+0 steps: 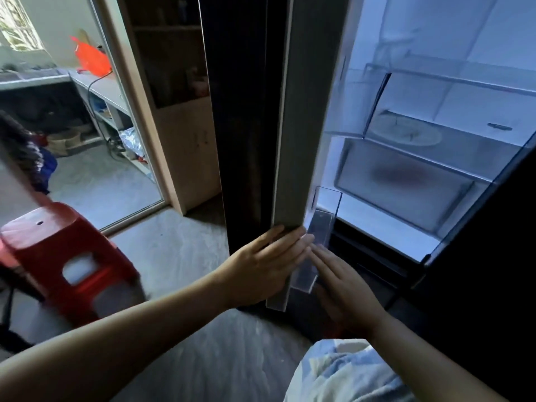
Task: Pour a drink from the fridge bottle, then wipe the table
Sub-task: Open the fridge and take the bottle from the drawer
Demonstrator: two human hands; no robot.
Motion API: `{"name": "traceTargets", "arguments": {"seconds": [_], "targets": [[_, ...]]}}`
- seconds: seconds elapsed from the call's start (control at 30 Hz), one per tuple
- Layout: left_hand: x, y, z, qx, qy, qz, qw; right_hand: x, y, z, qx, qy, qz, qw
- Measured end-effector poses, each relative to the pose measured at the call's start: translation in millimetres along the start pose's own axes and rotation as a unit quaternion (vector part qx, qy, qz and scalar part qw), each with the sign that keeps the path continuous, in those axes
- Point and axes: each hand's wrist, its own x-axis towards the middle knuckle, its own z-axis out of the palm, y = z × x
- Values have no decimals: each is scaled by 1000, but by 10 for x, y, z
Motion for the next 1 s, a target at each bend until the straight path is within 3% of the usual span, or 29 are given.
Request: {"name": "traceTargets", "arguments": {"seconds": [0.1, 0.23, 0.47, 0.57, 0.63, 0.77, 1.0], "targets": [[-210, 66, 82, -23, -51, -54, 997, 23, 44, 173, -27, -72, 51, 996], [-365, 253, 234, -110, -121, -109, 980, 138, -65, 423, -5, -133, 48, 990], [-571, 254, 583, -292, -266, -263, 880, 655, -185, 599, -46, -66, 13, 997], [-622, 123, 658, -283, -282, -287, 871, 871, -155, 627, -71, -71, 70, 992], [-640, 45, 689, -262, -320, -304, 858, 981, -121, 668, -78, -121, 100, 984], [-631, -91, 762, -210, -399, -335, 827, 1159, -142, 843, -72, -115, 88, 987], [-817, -506, 956, -215, -441, -325, 809, 1491, -203, 937, -40, -143, 82, 985]]}}
